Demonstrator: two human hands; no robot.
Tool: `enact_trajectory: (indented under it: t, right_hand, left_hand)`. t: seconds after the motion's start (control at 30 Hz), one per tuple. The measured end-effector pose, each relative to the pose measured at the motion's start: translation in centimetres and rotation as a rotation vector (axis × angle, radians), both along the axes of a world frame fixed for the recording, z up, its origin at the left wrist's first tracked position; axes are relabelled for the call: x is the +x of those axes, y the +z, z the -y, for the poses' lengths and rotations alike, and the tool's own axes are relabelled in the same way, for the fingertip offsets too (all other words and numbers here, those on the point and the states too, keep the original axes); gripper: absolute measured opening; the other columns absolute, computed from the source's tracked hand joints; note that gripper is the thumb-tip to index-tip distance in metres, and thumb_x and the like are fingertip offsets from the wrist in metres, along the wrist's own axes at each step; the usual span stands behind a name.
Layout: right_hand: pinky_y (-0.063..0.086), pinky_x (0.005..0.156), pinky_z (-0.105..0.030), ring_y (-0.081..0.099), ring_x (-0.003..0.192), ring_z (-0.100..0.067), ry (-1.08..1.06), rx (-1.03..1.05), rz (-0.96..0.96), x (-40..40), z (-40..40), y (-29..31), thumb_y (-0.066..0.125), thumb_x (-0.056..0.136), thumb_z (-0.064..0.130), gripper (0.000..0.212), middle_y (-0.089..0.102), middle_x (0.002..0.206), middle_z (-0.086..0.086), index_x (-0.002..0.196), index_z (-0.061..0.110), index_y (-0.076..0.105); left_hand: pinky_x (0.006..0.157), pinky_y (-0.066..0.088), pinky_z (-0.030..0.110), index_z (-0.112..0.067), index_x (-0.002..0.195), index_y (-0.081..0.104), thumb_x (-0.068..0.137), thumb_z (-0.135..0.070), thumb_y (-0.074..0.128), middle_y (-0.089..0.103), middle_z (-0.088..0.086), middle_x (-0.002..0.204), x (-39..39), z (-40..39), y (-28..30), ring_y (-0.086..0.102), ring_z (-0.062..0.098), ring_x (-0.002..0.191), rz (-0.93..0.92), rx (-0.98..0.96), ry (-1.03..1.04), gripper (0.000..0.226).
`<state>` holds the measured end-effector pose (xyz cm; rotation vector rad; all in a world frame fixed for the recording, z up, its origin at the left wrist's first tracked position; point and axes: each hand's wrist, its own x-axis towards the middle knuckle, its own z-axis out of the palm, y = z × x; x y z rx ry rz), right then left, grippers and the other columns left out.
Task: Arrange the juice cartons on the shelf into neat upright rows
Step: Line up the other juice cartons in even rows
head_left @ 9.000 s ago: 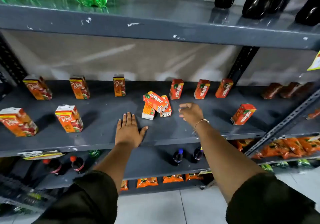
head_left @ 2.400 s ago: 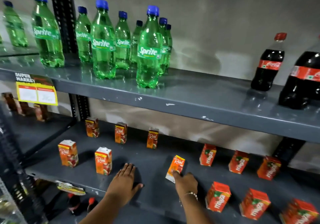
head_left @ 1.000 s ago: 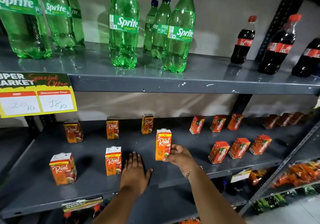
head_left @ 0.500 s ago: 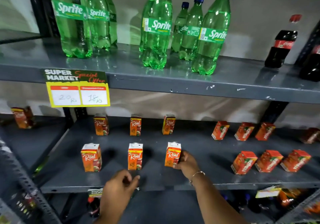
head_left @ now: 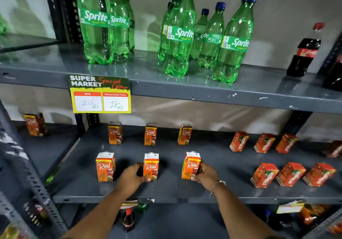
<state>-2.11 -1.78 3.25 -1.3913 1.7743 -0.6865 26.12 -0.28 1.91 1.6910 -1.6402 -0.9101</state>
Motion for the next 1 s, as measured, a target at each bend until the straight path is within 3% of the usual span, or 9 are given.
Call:
enact_trajectory:
  t: [0.2,0.33,0.47,0.53,0.6,0.73,1.0]
  right_hand:
    - [0.055,0.090,-0.043,0.068,0.096,-0.017,0.026,-0.003,-0.073,-2.1,-0.5,-0.8,0.081,0.061,0.015,0.046,0.074,0.102,0.000,0.104,0.021,0.066]
    - [0.052,0.095,-0.043,0.066,0.098,-0.018,0.009,-0.024,-0.045,-1.7,-1.3,-0.3,0.082,0.062,0.015,0.047,0.073,0.104,0.000,0.105,0.022,0.063]
    - [0.047,0.096,-0.037,0.061,0.103,-0.020,0.004,-0.037,-0.013,-0.8,-1.9,0.7,0.080,0.068,0.013,0.054,0.067,0.109,-0.002,0.117,0.018,0.057]
    - [0.048,0.098,-0.040,0.061,0.106,-0.022,-0.006,-0.048,-0.002,-0.8,-2.0,0.7,0.079,0.067,0.012,0.055,0.068,0.113,-0.005,0.117,0.017,0.056]
    - [0.048,0.098,-0.041,0.061,0.107,-0.022,-0.015,-0.051,0.003,-0.8,-2.0,0.7,0.079,0.068,0.011,0.056,0.067,0.116,-0.006,0.118,0.017,0.056]
    - [0.049,0.098,-0.049,0.061,0.109,-0.025,-0.024,-0.050,0.008,-0.9,-1.8,0.6,0.080,0.067,0.014,0.057,0.067,0.117,-0.006,0.119,0.020,0.055]
    - [0.049,0.098,-0.050,0.061,0.110,-0.025,-0.013,-0.016,0.002,-1.1,-1.5,0.2,0.079,0.069,0.013,0.057,0.066,0.118,-0.007,0.120,0.018,0.054]
  left_hand:
    - [0.090,0.050,0.040,-0.022,0.105,0.064,0.065,-0.020,0.082,0.073,0.000,0.103,0.0,-0.6,-1.4,0.066,0.019,0.097,-0.073,-0.021,0.021,0.044]
    - [0.089,0.051,0.038,-0.035,0.095,0.060,0.064,-0.022,0.083,0.073,-0.007,0.095,-0.5,-0.8,-1.4,0.067,0.014,0.093,-0.108,-0.027,-0.002,0.040]
    - [0.084,0.051,0.033,-0.032,0.095,0.062,0.063,-0.017,0.083,0.069,-0.020,0.082,-0.3,-0.7,-1.5,0.068,0.010,0.090,-0.140,-0.011,-0.008,0.041]
    - [0.085,0.051,0.033,-0.025,0.099,0.063,0.062,-0.012,0.083,0.070,-0.017,0.084,-0.1,-0.6,-1.9,0.068,0.011,0.090,-0.178,0.001,0.002,0.044]
    - [0.092,0.051,0.041,-0.020,0.103,0.063,0.061,-0.009,0.083,0.072,-0.009,0.091,0.1,-0.6,-2.2,0.068,0.015,0.093,-0.208,0.016,0.019,0.048]
    - [0.096,0.049,0.046,-0.018,0.105,0.062,0.061,-0.008,0.083,0.072,0.004,0.099,0.0,-0.8,-2.3,0.067,0.021,0.097,-0.236,0.023,0.045,0.050]
    - [0.096,0.049,0.047,-0.015,0.112,0.063,0.063,-0.015,0.084,0.073,0.004,0.105,-0.3,-0.9,-2.4,0.067,0.019,0.098,-0.218,0.022,0.059,0.053]
